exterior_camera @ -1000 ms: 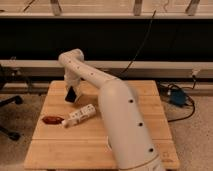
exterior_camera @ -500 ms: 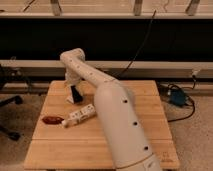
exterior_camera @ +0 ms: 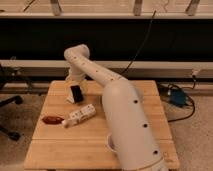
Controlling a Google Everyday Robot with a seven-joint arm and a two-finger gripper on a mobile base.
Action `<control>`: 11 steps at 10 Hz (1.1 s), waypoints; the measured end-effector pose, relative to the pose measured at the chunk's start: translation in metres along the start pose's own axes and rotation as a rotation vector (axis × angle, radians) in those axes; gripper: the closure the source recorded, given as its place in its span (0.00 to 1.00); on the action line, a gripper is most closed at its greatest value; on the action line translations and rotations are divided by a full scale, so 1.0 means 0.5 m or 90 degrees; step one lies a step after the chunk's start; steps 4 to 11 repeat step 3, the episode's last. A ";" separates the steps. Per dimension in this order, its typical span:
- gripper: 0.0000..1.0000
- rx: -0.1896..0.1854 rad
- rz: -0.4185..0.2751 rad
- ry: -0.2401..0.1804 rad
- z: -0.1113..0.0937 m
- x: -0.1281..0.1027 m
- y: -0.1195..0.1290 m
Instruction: Place the eraser on the white sponge
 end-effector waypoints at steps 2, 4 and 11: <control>0.20 0.000 -0.001 0.006 -0.020 -0.001 -0.005; 0.20 -0.001 -0.002 0.002 -0.014 -0.003 -0.010; 0.20 -0.001 -0.002 0.002 -0.014 -0.003 -0.010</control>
